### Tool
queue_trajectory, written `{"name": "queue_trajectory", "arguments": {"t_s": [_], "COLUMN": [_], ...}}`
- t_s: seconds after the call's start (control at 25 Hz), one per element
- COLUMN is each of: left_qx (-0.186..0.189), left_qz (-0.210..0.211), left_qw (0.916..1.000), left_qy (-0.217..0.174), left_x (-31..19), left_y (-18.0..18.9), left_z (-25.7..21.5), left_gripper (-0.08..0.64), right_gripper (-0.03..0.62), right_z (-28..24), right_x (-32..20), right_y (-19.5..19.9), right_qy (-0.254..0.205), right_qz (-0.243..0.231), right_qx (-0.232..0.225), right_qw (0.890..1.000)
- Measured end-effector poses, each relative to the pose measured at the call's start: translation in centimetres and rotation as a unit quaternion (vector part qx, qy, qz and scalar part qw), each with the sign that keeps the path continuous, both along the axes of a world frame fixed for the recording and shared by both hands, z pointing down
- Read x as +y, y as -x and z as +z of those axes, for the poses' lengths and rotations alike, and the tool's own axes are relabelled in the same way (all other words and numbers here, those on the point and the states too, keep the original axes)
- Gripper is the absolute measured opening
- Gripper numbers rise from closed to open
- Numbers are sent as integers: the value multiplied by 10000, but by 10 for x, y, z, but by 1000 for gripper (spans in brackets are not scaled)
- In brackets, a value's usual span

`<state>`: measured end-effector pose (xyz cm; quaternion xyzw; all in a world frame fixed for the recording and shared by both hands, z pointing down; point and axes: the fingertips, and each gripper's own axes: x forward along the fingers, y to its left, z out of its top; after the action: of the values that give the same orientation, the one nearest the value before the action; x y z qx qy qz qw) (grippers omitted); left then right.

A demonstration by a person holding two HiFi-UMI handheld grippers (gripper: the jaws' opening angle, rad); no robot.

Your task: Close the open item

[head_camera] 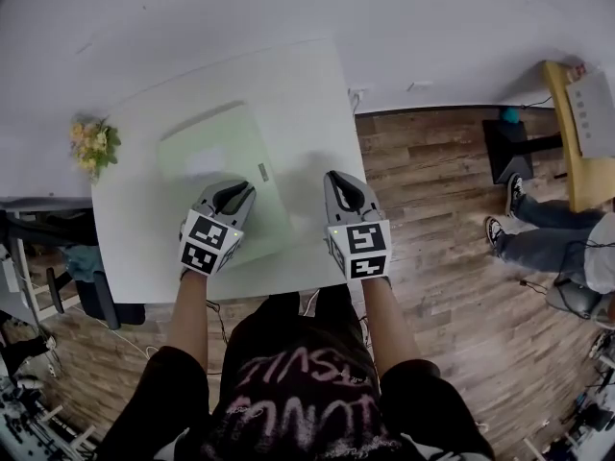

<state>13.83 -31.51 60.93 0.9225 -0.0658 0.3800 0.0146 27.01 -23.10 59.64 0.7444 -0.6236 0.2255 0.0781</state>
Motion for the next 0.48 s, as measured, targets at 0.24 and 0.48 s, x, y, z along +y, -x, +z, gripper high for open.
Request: {"name": "queue_trajectory", "arguments": {"t_s": [0.24,0.48], "left_qx": [-234,-324], "left_qz": [101,95], "left_qw": [9997,9994], "left_qy": [-34,-12], "left_x": [3,3], "left_y": [-2,-4], "left_z": [8,10], "left_gripper": [63,63], "right_gripper": [28,27], "right_z": [2,0], "right_x": [6,7], "right_y": [-3,-4], "right_qy": [22,0], "right_qz": [43,49], "right_qx": [-2,-2], "right_qw": [10000,10000]}}
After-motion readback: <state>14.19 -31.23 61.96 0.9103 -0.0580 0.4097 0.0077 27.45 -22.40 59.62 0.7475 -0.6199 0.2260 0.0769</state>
